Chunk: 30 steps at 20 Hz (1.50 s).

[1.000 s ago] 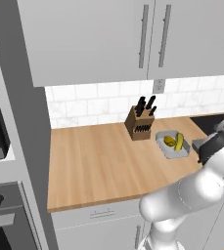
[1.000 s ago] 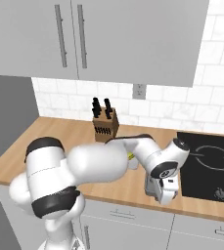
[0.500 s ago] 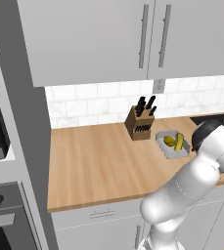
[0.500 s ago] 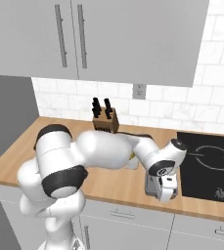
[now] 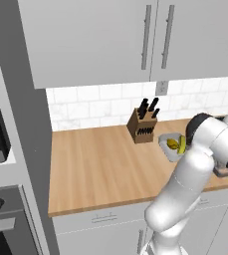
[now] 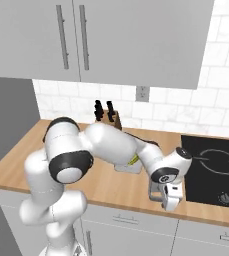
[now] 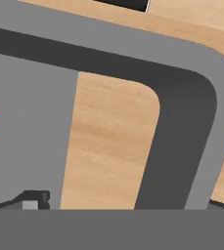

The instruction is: Take the meat container that has the shrimp and place it on the second highest rack of the freezer. Then take the vegetable container that has the lemon and cucumber and place it on the highest rack of the freezer.

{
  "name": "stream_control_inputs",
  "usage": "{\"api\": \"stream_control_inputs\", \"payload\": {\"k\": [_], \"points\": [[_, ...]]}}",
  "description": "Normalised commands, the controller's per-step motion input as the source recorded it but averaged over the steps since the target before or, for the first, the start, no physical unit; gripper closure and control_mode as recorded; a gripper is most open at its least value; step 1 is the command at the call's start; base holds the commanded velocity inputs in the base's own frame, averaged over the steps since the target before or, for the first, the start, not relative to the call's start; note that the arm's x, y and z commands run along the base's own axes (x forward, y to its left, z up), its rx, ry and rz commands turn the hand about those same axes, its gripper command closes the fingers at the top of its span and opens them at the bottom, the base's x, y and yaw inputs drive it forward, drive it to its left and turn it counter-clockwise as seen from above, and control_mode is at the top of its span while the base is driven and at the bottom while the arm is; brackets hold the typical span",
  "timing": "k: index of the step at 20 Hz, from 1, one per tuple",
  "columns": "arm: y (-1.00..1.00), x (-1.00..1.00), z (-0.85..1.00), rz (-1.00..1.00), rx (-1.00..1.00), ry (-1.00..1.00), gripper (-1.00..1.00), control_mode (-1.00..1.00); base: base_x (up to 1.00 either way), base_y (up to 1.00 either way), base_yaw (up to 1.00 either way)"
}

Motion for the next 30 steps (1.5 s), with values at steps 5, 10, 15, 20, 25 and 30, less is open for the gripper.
{"api": "stream_control_inputs", "payload": {"k": [5,10,15,20,25,30], "points": [[0.00,0.24,-0.33,0.00,0.00,0.05,1.00,-1.00,0.00,0.00,0.00],[0.00,0.00,-0.03,0.00,0.00,0.01,1.00,-1.00,0.00,0.00,0.00],[0.01,-0.06,-0.01,0.00,0.00,0.00,1.00,-1.00,0.00,0.00,0.00],[0.07,-0.39,0.00,0.04,0.00,-0.02,1.00,-1.00,0.00,0.00,0.00],[0.09,-0.47,0.14,0.10,0.00,-0.08,1.00,-1.00,0.00,0.00,0.00],[0.20,-0.45,0.41,0.08,-0.02,-0.13,1.00,-1.00,0.00,0.00,0.00]]}}
